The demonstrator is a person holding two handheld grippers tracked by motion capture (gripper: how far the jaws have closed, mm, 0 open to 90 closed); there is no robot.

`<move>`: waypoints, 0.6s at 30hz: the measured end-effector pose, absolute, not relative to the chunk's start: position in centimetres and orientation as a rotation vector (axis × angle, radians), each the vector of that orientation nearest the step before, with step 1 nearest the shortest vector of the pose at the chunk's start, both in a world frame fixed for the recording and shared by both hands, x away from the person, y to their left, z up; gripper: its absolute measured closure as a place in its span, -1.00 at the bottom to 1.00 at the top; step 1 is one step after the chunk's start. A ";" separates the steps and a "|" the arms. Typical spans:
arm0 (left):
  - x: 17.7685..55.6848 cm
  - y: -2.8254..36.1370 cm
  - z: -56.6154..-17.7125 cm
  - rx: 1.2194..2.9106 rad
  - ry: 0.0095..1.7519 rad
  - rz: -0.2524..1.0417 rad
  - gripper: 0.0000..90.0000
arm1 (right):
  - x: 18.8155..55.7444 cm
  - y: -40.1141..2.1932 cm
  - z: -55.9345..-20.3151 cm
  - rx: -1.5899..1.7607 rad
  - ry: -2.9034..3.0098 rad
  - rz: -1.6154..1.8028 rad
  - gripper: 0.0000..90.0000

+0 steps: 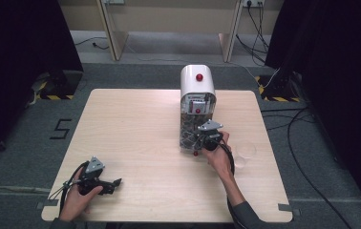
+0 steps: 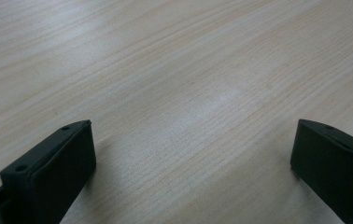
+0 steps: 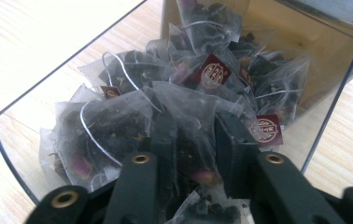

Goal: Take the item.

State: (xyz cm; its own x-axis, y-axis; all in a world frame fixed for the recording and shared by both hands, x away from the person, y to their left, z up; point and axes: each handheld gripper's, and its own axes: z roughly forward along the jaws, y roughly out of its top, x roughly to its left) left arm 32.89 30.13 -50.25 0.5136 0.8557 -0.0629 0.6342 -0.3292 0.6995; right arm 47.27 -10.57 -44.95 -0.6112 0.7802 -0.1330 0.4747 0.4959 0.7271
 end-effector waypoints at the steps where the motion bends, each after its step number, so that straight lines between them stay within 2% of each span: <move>1: 32.9 30.1 -50.3 2.076 1.211 0.419 -1.00 | 47.3 -10.6 -44.9 1.036 2.292 0.921 0.63; 6: 32.9 30.1 -50.3 2.077 1.211 0.419 -1.00 | 47.0 -10.9 -44.0 0.991 2.265 0.972 0.74; 18: 32.9 30.1 -50.2 2.077 1.211 0.419 -1.00 | 45.7 -12.5 -40.4 0.984 2.148 1.128 0.75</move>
